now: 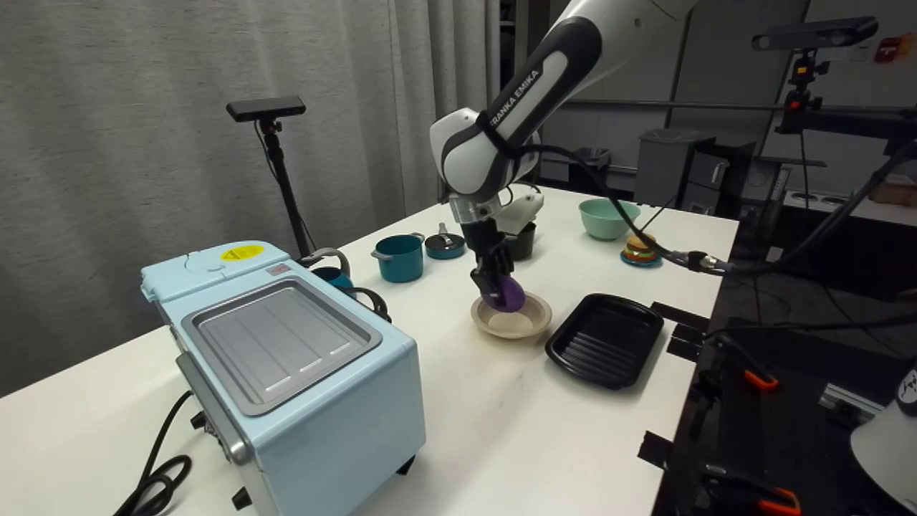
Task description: Pick up the purple object from the bowl and put it on the table
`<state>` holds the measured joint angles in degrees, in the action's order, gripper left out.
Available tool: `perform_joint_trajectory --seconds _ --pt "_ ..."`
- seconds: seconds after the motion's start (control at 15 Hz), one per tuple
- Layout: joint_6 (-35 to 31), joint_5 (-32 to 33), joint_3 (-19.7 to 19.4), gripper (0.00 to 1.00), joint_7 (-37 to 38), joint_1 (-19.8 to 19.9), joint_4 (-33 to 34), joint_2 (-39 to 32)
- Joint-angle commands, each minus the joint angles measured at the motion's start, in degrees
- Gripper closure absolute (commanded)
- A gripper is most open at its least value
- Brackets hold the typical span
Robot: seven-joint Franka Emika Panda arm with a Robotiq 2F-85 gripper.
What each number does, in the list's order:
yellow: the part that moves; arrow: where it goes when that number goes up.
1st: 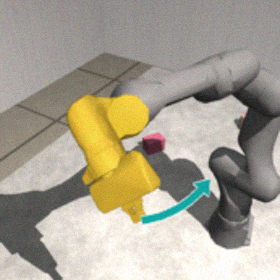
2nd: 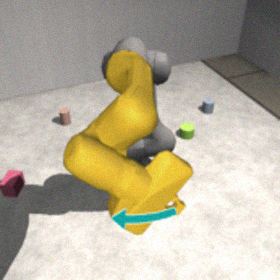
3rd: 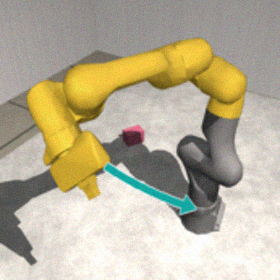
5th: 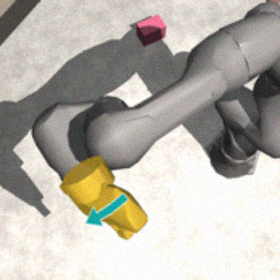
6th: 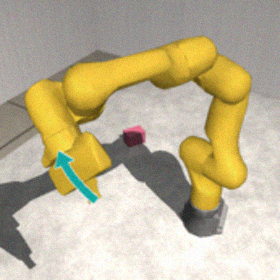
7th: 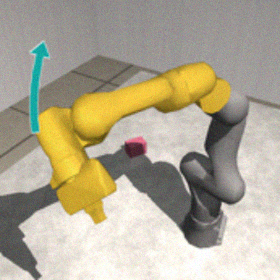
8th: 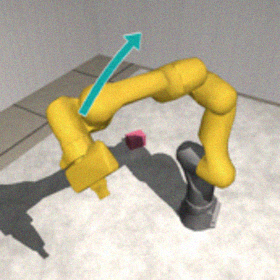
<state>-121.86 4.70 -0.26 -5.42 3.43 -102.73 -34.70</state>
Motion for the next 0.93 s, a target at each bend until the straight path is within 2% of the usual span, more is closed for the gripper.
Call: perform_joint_trajectory --seconds 0.0,0.33,0.67,0.87 --pt "-3.6 0.8 -1.5 0.93 0.9 -0.2 -2.6 6.0" --pt "-12.4 4.3 -5.6 0.93 4.4 0.3 -4.9 9.6" --pt "-20.5 8.8 -11.7 0.93 10.9 0.7 -8.1 8.4" --pt "-22.3 10.9 -14.8 0.93 14.3 0.9 -10.2 7.1"
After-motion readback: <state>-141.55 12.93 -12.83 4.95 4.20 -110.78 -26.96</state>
